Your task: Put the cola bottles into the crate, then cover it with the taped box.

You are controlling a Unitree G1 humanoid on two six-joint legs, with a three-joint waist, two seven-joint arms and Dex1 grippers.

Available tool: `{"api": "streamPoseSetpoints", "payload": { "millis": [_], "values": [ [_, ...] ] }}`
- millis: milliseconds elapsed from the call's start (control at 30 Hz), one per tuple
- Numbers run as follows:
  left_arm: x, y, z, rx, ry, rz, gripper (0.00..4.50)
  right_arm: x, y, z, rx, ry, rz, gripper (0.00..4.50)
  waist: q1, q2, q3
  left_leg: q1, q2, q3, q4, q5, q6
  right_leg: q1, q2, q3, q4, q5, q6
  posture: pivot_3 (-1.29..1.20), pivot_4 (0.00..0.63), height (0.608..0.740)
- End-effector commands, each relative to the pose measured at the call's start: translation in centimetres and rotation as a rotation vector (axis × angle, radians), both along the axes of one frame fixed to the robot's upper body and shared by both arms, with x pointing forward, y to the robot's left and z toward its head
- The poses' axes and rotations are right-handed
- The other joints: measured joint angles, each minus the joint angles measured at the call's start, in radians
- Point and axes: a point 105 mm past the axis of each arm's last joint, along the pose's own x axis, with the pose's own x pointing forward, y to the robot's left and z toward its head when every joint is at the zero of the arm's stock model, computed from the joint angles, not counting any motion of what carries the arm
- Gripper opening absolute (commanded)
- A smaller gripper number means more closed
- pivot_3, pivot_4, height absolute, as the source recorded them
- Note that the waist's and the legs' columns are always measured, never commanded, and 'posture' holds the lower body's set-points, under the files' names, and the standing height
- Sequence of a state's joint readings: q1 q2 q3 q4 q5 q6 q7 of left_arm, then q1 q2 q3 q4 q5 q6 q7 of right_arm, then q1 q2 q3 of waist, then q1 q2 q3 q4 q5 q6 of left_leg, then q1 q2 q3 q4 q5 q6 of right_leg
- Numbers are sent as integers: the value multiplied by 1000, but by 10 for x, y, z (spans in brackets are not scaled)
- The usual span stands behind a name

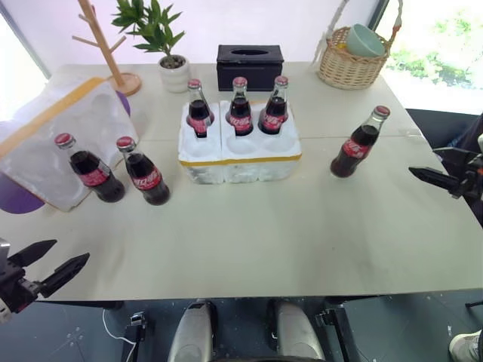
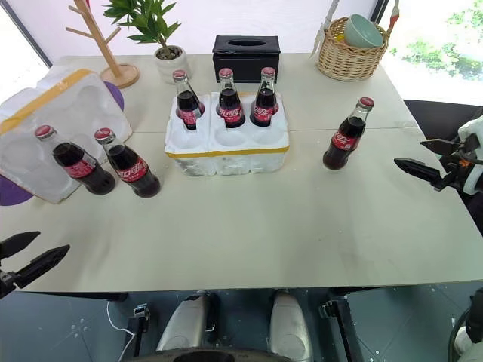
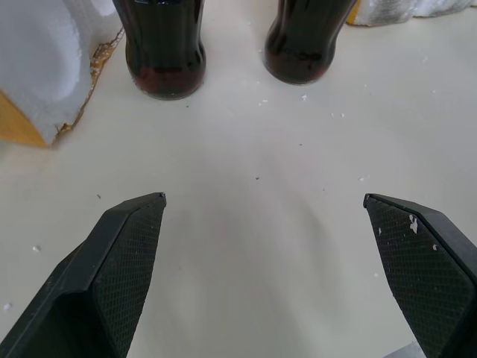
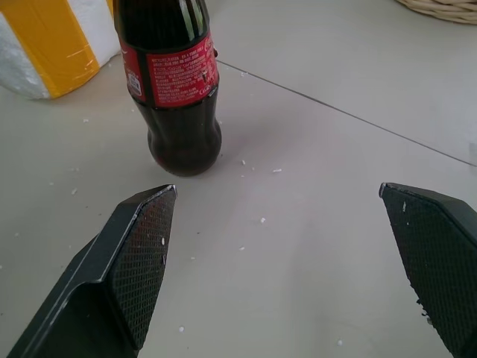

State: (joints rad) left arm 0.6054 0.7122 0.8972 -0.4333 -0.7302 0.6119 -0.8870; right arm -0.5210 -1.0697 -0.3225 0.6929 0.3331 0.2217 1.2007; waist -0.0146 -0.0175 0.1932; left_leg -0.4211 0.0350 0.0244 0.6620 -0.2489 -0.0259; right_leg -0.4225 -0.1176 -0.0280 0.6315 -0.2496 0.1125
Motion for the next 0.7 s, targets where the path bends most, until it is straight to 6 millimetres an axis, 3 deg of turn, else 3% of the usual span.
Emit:
{"api": "streamPoseSetpoints", "payload": {
  "millis": [33,533,700],
  "values": [
    [0,-1,8,20,-26,-9,4472,1,-2,16,-18,-56,-3,4500,0,0,0,0,0,0,0,0,0,0,0,0,0,0,0,0,150,736],
    [11,3,15,11,-79,32,4472,-2,-1,13,0,-49,13,4500,2,0,0,0,0,0,0,0,0,0,0,0,0,0,0,0,150,736],
    [26,2,31,-23,-162,54,4472,-12,17,36,37,-42,124,4500,1,0,0,0,0,0,0,0,0,1,0,0,0,1,1,0,150,736]
  ]
}}
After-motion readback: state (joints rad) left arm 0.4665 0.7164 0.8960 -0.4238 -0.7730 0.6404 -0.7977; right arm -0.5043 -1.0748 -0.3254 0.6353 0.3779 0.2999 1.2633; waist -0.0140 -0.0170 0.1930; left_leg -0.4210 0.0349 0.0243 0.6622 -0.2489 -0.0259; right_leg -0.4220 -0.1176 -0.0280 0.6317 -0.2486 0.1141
